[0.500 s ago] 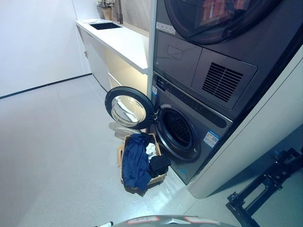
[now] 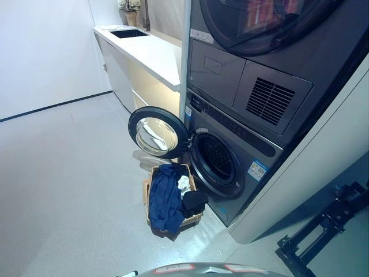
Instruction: Put the clothes in the basket into the washing machine.
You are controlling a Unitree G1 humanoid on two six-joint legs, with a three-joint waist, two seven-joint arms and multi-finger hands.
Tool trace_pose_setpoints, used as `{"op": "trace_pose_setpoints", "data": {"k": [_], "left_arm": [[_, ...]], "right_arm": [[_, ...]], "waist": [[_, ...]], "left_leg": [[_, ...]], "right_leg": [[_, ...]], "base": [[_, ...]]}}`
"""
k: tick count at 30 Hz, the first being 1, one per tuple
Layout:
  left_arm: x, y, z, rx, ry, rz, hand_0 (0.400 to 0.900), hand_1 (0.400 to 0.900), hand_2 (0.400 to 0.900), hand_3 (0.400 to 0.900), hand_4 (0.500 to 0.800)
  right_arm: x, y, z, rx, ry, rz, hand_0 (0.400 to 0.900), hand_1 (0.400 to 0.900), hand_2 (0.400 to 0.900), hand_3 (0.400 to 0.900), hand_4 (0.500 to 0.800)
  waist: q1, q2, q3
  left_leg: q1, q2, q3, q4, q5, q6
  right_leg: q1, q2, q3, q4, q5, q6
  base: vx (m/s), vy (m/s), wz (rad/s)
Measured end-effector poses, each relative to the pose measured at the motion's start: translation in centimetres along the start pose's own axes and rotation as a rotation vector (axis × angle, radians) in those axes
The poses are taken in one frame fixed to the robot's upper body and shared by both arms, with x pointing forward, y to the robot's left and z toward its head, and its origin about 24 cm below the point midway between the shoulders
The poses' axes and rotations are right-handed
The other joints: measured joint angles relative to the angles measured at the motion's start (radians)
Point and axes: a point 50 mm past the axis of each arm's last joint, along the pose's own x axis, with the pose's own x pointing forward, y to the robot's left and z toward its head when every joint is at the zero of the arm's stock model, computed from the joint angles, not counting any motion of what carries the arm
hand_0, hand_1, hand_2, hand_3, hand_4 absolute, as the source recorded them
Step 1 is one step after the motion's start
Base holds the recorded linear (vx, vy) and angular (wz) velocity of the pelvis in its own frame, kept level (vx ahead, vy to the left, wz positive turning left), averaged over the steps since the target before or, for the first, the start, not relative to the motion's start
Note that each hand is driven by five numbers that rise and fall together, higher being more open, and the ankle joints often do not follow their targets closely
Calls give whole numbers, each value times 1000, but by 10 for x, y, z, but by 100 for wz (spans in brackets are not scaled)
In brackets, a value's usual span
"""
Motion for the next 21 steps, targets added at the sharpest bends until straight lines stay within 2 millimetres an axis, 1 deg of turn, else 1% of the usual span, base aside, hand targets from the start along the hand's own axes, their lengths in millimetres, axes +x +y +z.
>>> {"op": "trace_pose_setpoints", "data": {"k": [4,8,10,11,12,13,14,15,16,17,18,20,21], "left_arm": [[0,0,0,0,1,0,900,900,900,900,800],[0,0,2,-5,-5,1,900,900,900,900,800],[0,0,10,-20,-22,2,900,900,900,900,800],[1,-1,14,-26,-31,0,900,900,900,900,800],[1,-3,21,-32,-45,-7,900,900,900,900,800],[0,-6,28,-37,-62,-14,900,900,900,900,800],[0,-10,36,-61,-76,-23,900,900,900,900,800],[0,-14,43,-76,-92,-36,900,900,900,900,800],[-1,-19,46,-94,-104,-48,900,900,900,900,800],[-2,-23,52,-125,-116,-58,900,900,900,900,800],[-2,-25,51,-133,-112,-63,900,900,900,900,800],[-1,-26,41,-147,-75,-62,900,900,900,900,800],[-1,-26,38,-162,-64,-61,900,900,900,900,800]], "right_arm": [[0,0,0,-1,0,0,900,900,900,900,800],[0,2,3,-3,-6,4,900,900,900,900,800],[0,5,7,-10,-18,14,900,900,900,900,800],[0,7,11,-10,-26,17,900,900,900,900,800],[0,8,14,-10,-33,19,900,900,900,900,800],[0,10,18,-12,-44,24,900,900,900,900,800],[-1,13,25,-14,-61,31,900,900,900,900,800],[-1,14,30,-14,-72,32,900,900,900,900,800],[-1,14,38,-15,-89,30,900,900,900,900,800],[-1,14,44,-16,-104,30,900,900,900,900,800],[-1,15,50,-16,-119,32,900,900,900,900,800],[-2,15,59,-20,-147,33,900,900,900,900,800],[-3,17,64,-31,-164,35,900,900,900,900,800]], "waist": [[0,2,1],[-1,5,4],[-1,2,13],[-2,2,34],[2,4,58],[6,-2,78],[7,8,121],[14,10,144],[26,27,169],[28,31,189],[30,26,200],[29,25,199],[26,21,198]], "left_leg": [[-2,1,-1,0,0,0],[-24,2,-3,1,3,0],[-61,3,-12,30,4,-6],[-83,3,-22,68,-7,-9],[-101,5,-30,113,-22,-18],[-126,4,-40,178,-43,-34],[-169,2,-64,279,-63,-63],[-199,3,-78,347,-72,-93],[-224,9,-84,409,-85,-114],[-253,11,-91,462,-74,-130],[-278,8,-90,491,-60,-146],[-289,8,-70,490,-75,-135],[-274,2,-66,415,-83,-124]], "right_leg": [[-1,0,0,0,0,0],[-28,2,-1,9,0,0],[-51,4,-9,14,1,-2],[-49,7,-22,15,2,-4],[-43,13,-32,15,3,-5],[-39,6,-35,15,-1,-17],[-27,10,-46,26,-4,-24],[-26,17,-58,38,-7,-29],[-40,15,-51,65,-21,-45],[-47,12,-52,82,-25,-52],[-46,5,-55,83,-24,-55],[-55,-13,-76,84,-21,-63],[-68,-21,-77,82,-21,-62]], "base": [[-11,-55,2],[-87,-141,4],[-37,-187,20],[-48,-206,32],[-54,-193,29],[-26,-182,24],[6,-152,15],[44,-131,13],[79,-95,14],[99,-53,10],[131,-21,7],[220,39,-3],[245,79,-9]]}}
